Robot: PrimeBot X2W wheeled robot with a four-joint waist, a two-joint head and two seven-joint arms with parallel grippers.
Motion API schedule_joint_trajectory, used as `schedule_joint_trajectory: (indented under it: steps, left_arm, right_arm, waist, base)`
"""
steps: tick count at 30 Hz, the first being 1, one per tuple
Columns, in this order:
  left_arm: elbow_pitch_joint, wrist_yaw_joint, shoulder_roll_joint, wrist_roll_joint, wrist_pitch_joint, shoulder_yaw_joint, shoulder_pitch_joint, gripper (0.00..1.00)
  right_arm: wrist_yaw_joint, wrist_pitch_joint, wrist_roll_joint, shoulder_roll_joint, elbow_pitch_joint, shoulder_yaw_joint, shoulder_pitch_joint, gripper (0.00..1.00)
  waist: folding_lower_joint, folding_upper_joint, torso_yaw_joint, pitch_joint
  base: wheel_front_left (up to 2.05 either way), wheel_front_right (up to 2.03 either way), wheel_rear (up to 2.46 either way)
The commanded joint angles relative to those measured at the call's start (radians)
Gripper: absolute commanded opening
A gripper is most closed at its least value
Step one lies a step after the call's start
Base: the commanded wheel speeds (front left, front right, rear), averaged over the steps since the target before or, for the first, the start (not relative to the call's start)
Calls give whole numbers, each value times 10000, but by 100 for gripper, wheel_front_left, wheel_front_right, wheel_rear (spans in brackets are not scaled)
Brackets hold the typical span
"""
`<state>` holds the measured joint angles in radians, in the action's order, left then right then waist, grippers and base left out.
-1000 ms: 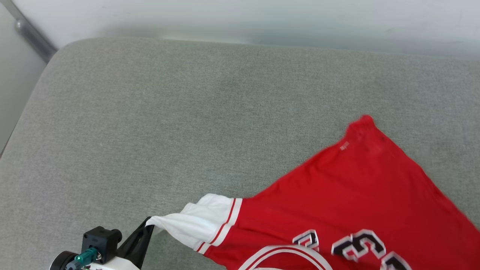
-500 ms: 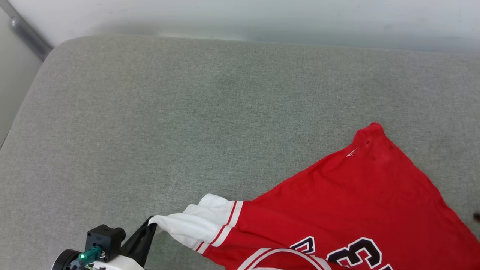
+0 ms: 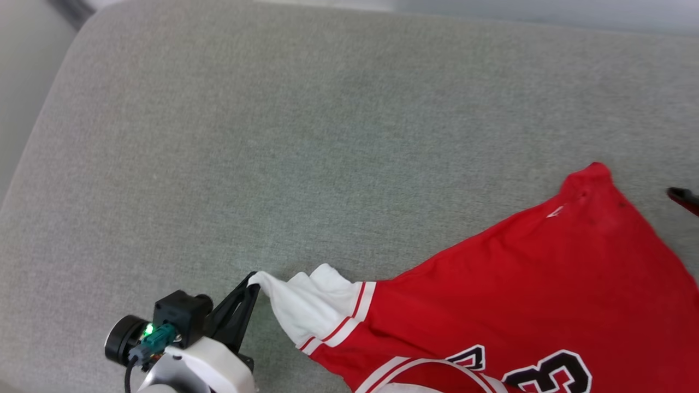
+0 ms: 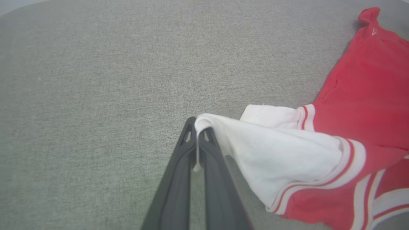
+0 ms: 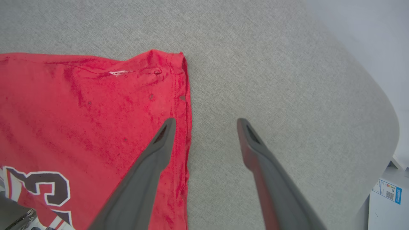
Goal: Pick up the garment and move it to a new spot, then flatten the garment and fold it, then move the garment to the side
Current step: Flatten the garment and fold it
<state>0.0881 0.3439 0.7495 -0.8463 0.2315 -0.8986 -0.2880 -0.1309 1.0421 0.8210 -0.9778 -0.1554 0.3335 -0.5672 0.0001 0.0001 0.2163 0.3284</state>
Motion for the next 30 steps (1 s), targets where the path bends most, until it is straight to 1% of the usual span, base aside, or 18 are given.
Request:
schedule_joint_trajectory:
  steps: [1,5,9,13,15,18,19,20,24,30]
  left_arm:
    - [-15,-51,-108,107,-35,-25,-213,0]
    - [-23,-140,-360,288,-34,-106,-574,0]
    - [-36,-210,-553,435,-21,-150,-850,0]
    - [-54,-214,-646,501,14,-146,-972,0]
    - [-93,-196,-675,485,20,-132,-974,0]
    - [-125,-177,-701,459,40,-119,-938,0]
    - [-142,-171,-703,444,46,-115,-925,0]
    - [-160,-159,-696,429,51,-107,-899,0]
    - [-213,-122,-564,391,56,-78,-790,0]
    - [-56,-54,-210,514,-39,-13,-836,0]
  right_arm:
    - [4,258,-204,282,239,392,-590,100]
    - [4,685,-794,980,1214,1639,-1953,100]
    - [4,542,-983,1358,2232,2523,-2742,100]
    - [4,297,-887,1517,3051,3198,-2946,100]
    - [4,185,-819,1586,3384,3578,-2786,100]
    - [-10,320,-621,1530,3755,4169,-2471,100]
    - [-11,244,-578,1508,3829,4265,-2431,35]
    - [-11,141,-533,1503,3889,4317,-2427,0]
    - [5,-502,-365,1523,4047,4185,-2766,0]
    - [5,-1850,13,1668,3884,3897,-3202,0]
  waist:
    - [-1,-1,315,416]
    - [-1,-1,568,863]
    - [-1,-1,823,1219]
    - [-1,-1,948,1447]
    - [-1,-1,958,1488]
    - [-1,-1,940,1523]
    - [-1,-1,922,1514]
    - [-1,-1,889,1479]
    - [-1,-1,715,1120]
    - [-1,-1,388,140]
  base:
    - [0,0,0]
    - [0,0,0]
    - [0,0,0]
    - [0,0,0]
    - [0,0,0]
    - [0,0,0]
    - [0,0,0]
    - [0,0,0]
    - [0,0,0]
    - [0,0,0]
